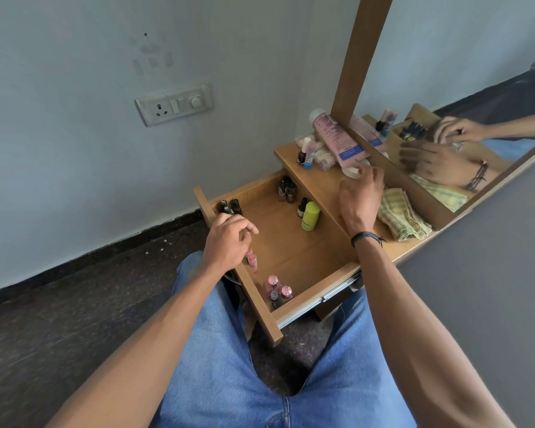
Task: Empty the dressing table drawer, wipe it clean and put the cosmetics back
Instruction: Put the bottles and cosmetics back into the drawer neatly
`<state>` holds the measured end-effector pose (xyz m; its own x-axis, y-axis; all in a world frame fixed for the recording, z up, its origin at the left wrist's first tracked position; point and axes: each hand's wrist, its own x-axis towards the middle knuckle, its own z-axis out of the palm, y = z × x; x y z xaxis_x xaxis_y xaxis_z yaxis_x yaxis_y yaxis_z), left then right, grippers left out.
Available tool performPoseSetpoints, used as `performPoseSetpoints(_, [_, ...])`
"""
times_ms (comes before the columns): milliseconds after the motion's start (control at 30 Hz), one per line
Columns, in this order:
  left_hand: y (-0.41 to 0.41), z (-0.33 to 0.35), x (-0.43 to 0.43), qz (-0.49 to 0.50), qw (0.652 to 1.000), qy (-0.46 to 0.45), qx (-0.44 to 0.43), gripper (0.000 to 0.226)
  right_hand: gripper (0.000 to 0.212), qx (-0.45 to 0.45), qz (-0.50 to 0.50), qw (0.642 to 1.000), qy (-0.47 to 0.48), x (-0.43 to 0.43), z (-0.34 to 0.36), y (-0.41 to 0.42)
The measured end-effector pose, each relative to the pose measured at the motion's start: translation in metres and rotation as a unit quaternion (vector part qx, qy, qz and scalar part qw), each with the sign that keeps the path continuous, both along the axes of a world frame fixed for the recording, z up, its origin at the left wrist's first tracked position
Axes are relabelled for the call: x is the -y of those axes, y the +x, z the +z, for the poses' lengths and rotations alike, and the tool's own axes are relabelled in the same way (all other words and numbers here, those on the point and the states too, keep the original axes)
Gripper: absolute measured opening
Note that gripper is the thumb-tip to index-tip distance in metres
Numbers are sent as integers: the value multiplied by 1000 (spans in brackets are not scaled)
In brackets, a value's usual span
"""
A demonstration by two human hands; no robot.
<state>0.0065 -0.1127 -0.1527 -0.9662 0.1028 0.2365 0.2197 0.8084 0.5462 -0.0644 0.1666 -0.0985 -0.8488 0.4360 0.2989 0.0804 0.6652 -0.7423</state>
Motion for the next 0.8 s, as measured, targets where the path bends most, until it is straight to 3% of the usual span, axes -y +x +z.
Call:
performPoseSetpoints(300, [-3,0,-2,11,1000,-10,-2,22,48,-10,-29,982,186,0,-2,-43])
performPoseSetpoints(533, [-2,-1,-2,20,1000,-13,-7,23,30,21,-42,977,207,-4,-7,-53])
performPoseSetpoints(800, [0,-1,-3,20,1000,-1,-5,23,14,-82,-76,975,190,0,-5,-48])
